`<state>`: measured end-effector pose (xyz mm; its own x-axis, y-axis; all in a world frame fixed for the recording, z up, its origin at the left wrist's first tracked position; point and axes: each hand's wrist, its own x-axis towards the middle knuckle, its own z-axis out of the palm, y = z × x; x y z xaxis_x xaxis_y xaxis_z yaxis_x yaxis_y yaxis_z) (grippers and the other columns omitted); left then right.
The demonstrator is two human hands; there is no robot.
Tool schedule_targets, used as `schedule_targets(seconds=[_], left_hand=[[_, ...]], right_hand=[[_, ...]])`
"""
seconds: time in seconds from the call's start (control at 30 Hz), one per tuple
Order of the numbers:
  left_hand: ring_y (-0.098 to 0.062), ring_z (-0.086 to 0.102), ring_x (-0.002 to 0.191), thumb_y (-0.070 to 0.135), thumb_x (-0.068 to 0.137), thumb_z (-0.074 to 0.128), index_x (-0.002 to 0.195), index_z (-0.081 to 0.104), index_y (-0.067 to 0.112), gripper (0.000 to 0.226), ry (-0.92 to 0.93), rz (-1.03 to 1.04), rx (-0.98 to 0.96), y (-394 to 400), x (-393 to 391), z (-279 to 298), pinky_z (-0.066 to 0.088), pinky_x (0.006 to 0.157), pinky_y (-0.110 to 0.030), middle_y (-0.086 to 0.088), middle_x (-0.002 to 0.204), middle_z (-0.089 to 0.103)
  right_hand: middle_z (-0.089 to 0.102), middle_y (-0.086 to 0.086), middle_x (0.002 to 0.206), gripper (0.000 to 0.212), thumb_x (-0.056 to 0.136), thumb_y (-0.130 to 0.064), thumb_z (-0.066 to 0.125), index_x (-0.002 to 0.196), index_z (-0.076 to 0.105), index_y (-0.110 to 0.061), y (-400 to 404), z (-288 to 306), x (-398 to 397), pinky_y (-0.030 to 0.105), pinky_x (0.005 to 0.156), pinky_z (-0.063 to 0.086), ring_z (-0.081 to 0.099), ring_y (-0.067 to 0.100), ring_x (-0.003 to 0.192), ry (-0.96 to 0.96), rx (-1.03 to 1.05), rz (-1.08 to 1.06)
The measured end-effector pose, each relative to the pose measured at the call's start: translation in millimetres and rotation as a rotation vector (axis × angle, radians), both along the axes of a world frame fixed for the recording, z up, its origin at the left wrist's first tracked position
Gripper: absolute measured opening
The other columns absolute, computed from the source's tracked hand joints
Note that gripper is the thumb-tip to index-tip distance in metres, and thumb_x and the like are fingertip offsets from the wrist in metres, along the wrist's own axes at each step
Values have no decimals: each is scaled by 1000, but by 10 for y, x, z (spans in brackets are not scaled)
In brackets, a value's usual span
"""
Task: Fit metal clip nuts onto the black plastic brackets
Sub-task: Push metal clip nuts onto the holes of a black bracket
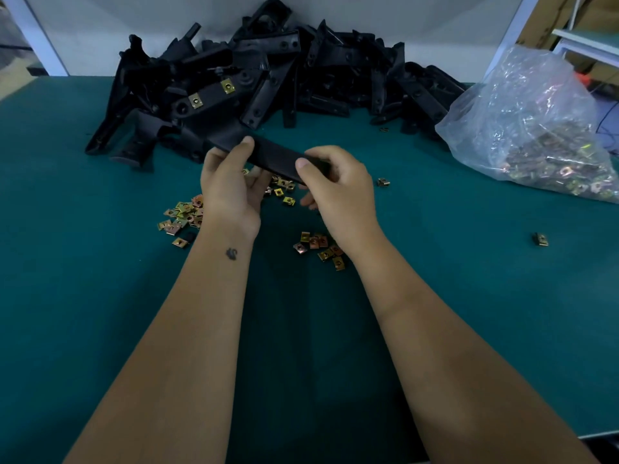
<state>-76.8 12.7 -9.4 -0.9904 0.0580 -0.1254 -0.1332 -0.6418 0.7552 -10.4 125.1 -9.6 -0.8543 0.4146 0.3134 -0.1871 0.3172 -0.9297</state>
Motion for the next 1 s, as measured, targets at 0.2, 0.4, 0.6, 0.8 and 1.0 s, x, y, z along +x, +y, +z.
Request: schedule_targets(seconds=[0.2, 0.4, 0.6, 0.8, 1.0], left_hand=[[-18, 73, 79, 18, 91, 70, 98, 48, 16, 23, 51, -6, -16, 39, -1, 4, 58, 73, -30, -7, 103, 67], [-17, 73, 78, 12, 94, 65, 99, 61, 19, 9, 56, -10, -6, 62, 31, 11, 56, 68, -25, -5, 106, 67], [-19, 71, 80, 3, 93, 63, 97, 63, 14, 11, 72, -53, -30, 204, 105, 11, 58, 72, -26, -8, 101, 69], [-20, 70, 80, 4, 90, 68, 101, 65, 13, 15, 99, 16, -164, 347, 205, 19, 57, 72, -31, -8, 96, 72], [-17, 67, 103, 2, 89, 65, 123, 52, 21, 41, 223, 21, -230, 628, 445, 84, 58, 82, -28, -6, 118, 65]], right_hand=[[65, 1, 79, 13, 87, 0, 65, 93, 68, -12, 136, 35, -58, 23, 54, 49, 58, 11, 53, 20, -499, -52], [67, -1, 75, 8, 90, -7, 66, 86, 68, -13, 184, 28, -62, 22, 64, 53, 61, 9, 63, 115, -847, 129], [68, 2, 75, 6, 92, -4, 63, 90, 63, -9, 74, 22, -57, 23, 65, 55, 63, 12, 65, 62, -830, 162], [66, 5, 72, 6, 96, -12, 61, 91, 62, -8, -45, 77, -31, 25, 61, 54, 62, 12, 58, 7, -865, 5], [66, 3, 64, 10, 95, -15, 63, 89, 60, -8, 163, 146, 141, 23, 50, 52, 61, 10, 49, 68, -1024, -132]])
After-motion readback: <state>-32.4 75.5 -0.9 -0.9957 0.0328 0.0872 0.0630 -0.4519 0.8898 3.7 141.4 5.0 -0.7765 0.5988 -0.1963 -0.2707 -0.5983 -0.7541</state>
